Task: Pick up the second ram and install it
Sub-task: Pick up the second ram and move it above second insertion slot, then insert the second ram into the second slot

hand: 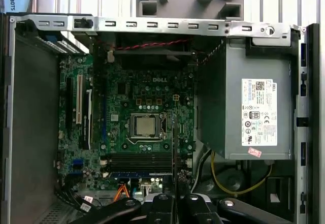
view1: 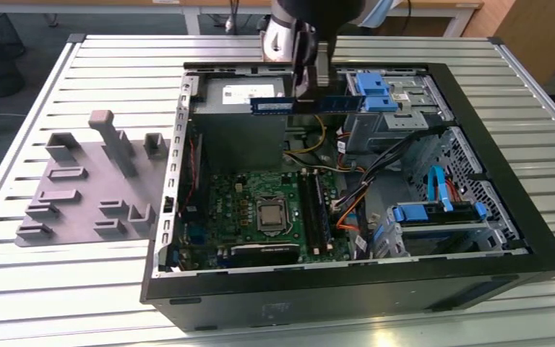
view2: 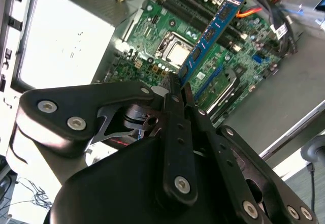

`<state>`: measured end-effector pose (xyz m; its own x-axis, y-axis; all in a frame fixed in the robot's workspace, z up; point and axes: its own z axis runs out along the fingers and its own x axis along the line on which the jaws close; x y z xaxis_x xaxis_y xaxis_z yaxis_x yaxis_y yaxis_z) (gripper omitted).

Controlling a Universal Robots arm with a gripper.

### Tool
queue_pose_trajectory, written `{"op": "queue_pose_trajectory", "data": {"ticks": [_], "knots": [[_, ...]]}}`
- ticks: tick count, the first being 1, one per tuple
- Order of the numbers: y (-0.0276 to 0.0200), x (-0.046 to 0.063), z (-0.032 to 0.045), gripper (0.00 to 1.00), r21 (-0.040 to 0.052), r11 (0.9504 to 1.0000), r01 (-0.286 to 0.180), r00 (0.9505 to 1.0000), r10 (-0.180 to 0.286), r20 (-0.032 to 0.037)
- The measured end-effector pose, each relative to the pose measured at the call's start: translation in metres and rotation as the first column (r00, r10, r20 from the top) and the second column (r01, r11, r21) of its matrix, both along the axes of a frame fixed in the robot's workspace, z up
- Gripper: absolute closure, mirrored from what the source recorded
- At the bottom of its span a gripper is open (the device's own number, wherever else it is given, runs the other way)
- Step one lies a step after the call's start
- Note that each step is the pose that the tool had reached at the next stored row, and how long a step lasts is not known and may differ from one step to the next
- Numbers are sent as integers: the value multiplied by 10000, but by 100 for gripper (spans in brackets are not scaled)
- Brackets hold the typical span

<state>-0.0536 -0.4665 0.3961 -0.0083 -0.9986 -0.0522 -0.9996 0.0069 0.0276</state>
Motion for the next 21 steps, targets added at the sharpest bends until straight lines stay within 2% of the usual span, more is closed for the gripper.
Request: {"op": "queue_pose_trajectory", "data": {"ticks": [11, 21], "knots": [[0, 259, 0, 86, 0, 10000, 0, 10000, 0, 0], [0, 292, 0, 86, 0, 10000, 1, 10000, -1, 0]]}}
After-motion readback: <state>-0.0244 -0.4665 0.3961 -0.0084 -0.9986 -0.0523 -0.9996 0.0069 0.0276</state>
